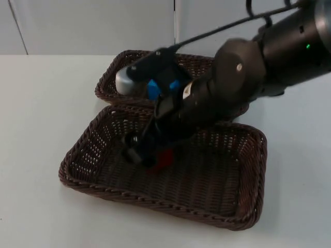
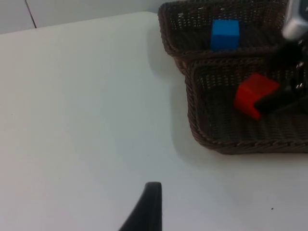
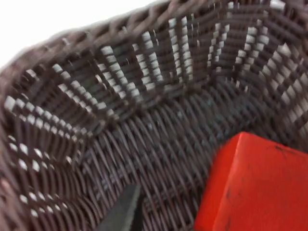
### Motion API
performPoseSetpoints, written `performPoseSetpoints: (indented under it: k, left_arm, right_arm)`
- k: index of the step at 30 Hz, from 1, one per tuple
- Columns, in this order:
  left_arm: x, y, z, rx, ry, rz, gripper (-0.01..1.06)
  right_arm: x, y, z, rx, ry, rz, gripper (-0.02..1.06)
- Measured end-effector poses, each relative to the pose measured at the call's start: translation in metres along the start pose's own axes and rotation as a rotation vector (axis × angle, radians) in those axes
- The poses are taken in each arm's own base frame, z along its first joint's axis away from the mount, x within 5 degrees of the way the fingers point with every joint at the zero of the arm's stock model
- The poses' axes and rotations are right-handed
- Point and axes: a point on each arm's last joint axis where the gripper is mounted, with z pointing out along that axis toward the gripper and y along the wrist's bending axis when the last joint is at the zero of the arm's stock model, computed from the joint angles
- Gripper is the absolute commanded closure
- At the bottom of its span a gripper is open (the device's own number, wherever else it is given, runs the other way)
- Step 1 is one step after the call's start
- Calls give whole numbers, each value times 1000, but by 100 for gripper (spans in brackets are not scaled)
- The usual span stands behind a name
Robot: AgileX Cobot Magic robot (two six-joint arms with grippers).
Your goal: Pick up one cube with the left hand and place it into the upper basket. Pick up one cube with the right hand and place it into the lower basket.
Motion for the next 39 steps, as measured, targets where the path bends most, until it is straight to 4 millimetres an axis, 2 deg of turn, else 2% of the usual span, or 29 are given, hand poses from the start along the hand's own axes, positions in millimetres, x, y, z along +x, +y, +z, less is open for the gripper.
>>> performPoseSetpoints:
  k: [2,3,4,9,10,13,14,18,27,36,39]
  left_arm:
    - [0,0,0,0,0,0,17]
    - [0,0,0,0,0,0,17]
    - [0,0,0,0,0,0,17]
    - [0,0,0,0,0,0,17]
    - [0,0,0,0,0,0,17]
    - [0,0,0,0,0,0,17]
    - [0,0,0,0,0,0,17]
    - [0,0,0,0,0,0,17]
    - [0,0,0,0,0,0,17]
    - [0,0,0,0,0,0,17]
    - [0,0,0,0,0,0,17]
  right_arm:
    - [-16,-1,-22,0,-44,-3,-1]
    - [-28,-1,-41,1,-84,-5,-1]
    - [-28,-1,-41,1,-84,-5,-1]
    - [-65,-1,-121,-3,-220,-18,-1]
    - [-65,-1,-121,-3,-220,-18,-1]
    - [-75,0,-164,-11,-275,-28,-1]
    - [-75,0,-164,-11,-275,-28,-1]
    - [-81,3,-208,-19,-329,-40,-1]
    - [-82,4,-243,-9,-365,-77,-1]
    - [-74,8,-271,-33,-325,-75,-1]
    - [-71,8,-286,-21,-324,-69,-1]
